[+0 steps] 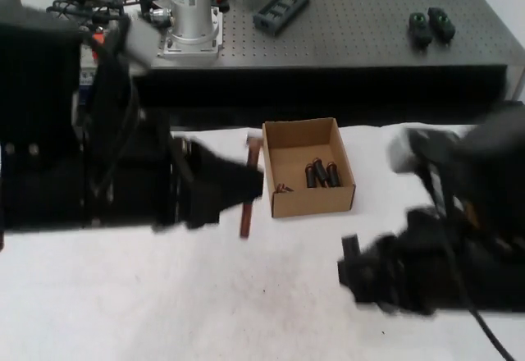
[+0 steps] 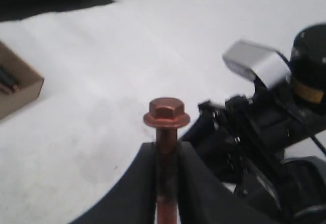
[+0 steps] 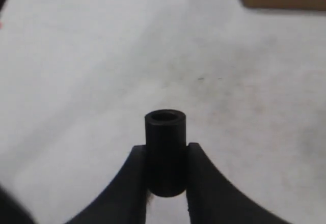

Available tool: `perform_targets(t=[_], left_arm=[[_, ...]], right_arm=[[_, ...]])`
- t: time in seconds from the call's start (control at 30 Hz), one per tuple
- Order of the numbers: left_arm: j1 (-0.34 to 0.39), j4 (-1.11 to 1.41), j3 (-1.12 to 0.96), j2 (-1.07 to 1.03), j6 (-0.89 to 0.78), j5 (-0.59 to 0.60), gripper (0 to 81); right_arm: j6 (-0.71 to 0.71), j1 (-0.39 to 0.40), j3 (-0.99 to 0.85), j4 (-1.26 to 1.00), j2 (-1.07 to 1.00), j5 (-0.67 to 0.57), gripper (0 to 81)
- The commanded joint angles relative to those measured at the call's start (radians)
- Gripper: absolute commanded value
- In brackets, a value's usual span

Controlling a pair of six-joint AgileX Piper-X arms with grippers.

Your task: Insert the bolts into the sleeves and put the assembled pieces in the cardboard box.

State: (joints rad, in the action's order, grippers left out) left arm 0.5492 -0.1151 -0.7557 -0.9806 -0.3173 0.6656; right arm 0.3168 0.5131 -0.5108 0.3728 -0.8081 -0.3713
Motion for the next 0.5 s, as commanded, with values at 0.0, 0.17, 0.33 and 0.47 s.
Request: perform_targets(t=[0.0, 0.17, 0.33, 0.47], left_arm=[[-0.002, 0.081, -0.001, 0.001, -0.103, 0.074, 0.7], [-0.002, 0.313, 0.029, -0.066, -0.275, 0.134, 0.7], [-0.002, 0.35, 0.029, -0.121, -0.304, 0.14, 0.7], [-0.002, 0.357, 0.029, -0.141, -0.311, 0.154, 0.7]], right_arm=[[-0.002, 0.005, 0.015, -0.061, 0.027, -0.083, 1.3], [0.093, 0.04, 0.099, -0.286, 0.045, -0.144, 1.3], [0.091, 0.047, 0.1, -0.439, -0.019, -0.144, 1.3], [0.112, 0.047, 0.1, -0.575, -0.088, -0.168, 1.3]])
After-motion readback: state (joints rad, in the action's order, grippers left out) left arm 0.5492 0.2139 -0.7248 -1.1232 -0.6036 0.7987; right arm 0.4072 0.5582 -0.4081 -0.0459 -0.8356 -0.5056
